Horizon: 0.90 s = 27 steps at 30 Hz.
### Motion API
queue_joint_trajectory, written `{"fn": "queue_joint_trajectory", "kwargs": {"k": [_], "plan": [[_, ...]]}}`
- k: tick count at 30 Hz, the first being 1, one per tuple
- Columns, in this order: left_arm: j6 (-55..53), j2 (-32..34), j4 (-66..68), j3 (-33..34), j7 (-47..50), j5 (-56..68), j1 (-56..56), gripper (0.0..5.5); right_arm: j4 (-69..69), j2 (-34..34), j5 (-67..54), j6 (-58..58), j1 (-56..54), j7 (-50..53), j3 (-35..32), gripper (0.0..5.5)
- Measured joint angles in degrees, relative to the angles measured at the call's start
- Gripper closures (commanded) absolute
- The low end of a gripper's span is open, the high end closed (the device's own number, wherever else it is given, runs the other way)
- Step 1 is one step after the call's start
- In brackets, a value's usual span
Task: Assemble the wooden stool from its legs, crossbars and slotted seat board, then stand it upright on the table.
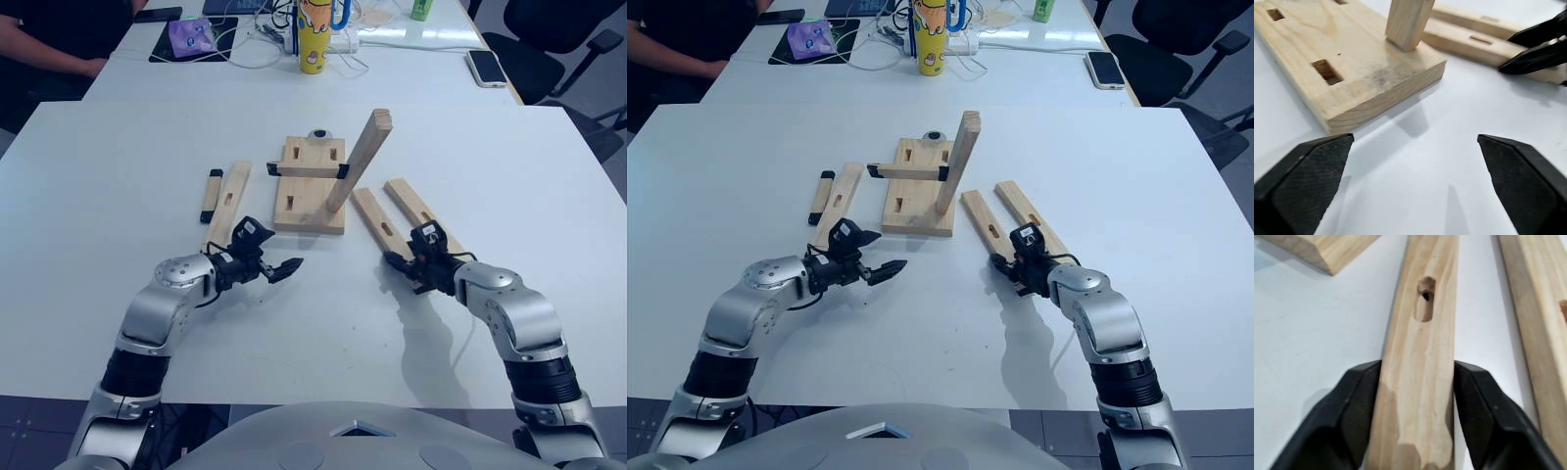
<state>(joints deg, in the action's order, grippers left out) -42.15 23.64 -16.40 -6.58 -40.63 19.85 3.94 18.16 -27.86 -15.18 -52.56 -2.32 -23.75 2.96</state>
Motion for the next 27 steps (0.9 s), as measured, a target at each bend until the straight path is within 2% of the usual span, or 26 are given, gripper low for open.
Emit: {"fn": "queue_joint_trajectory", "kwargs": {"k": [4, 9, 13, 18, 21, 23, 25, 27], "plan": [[-4.1, -2.1, -1.9, 4.5, -0.2, 8.6, -0.1, 0.10, 0.1, 3.4, -2.6, 5.0, 0.2, 1.9, -8.2, 3.44], [-5.7, -2.7, -2.4, 6.0, -0.1, 12.7, 0.2, 0.10, 1.9, 12.5, -11.5, 12.4, -5.6, 4.4, -17.0, 3.44], [-5.6, -2.4, -2.3, 6.6, -0.3, 13.7, 0.7, 0.10, 2.7, 17.2, -29.1, 10.5, -9.1, 2.5, -22.4, 3.44], [-5.6, -1.9, -2.3, 7.1, -1.8, 15.3, 0.8, 0.10, 1.5, 17.3, -53.9, 5.8, -11.2, 2.4, -28.9, 3.44], [-5.8, -1.4, -2.3, 8.0, -2.6, 17.7, 0.8, 0.10, 1.4, 14.5, -67.4, 2.4, -11.9, 2.0, -29.5, 3.44], [-6.9, -1.1, -2.3, 9.4, -3.3, 20.6, 0.9, 0.10, 2.4, 11.4, -74.9, -1.2, -10.9, -0.5, -27.7, 3.44], [-9.0, -1.0, -2.4, 11.6, -3.5, 25.0, 1.1, 0.10, 3.6, 9.3, -75.0, -3.5, -8.7, -3.5, -24.6, 3.44], [-12.9, -1.0, -4.6, 15.9, -4.5, 35.7, 2.2, 0.10, 4.1, 7.1, -70.3, -5.2, -4.5, -7.3, -19.7, 3.44]]}}
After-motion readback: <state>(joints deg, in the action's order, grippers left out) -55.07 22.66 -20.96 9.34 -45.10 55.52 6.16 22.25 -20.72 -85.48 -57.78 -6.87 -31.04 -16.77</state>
